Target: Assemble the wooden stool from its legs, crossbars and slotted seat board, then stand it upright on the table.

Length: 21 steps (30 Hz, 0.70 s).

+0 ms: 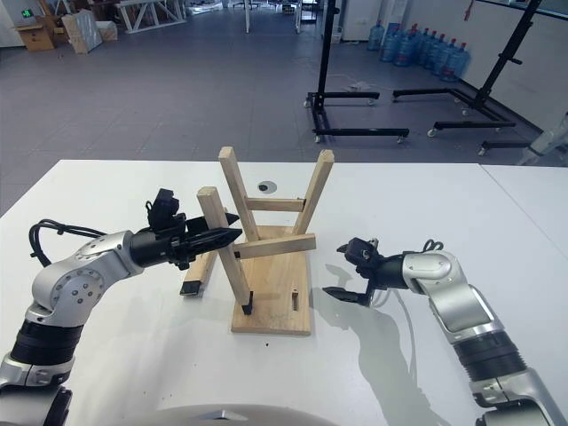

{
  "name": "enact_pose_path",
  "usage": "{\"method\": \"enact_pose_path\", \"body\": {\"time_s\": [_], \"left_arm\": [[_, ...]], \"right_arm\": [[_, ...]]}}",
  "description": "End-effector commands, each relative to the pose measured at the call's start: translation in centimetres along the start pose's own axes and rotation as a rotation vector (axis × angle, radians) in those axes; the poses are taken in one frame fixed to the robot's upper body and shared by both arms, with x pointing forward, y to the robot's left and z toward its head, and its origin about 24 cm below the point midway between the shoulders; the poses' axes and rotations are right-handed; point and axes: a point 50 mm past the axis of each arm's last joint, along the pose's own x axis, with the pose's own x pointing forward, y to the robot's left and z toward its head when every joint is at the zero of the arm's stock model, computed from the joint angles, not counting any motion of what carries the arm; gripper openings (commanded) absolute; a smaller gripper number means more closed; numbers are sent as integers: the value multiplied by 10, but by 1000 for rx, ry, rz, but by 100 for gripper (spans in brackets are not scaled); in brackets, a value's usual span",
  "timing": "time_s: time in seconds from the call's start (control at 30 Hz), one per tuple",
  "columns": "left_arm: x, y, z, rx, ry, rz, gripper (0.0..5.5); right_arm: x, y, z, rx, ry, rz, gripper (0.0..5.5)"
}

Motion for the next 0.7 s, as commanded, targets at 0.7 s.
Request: {"method": "enact_pose_path", "body": {"time_s": [0.7], "left_arm": [[-3,-23,-78,312,325,-8,214]], "right_arm": [[11,21,-8,36,-4,58,540]]}}
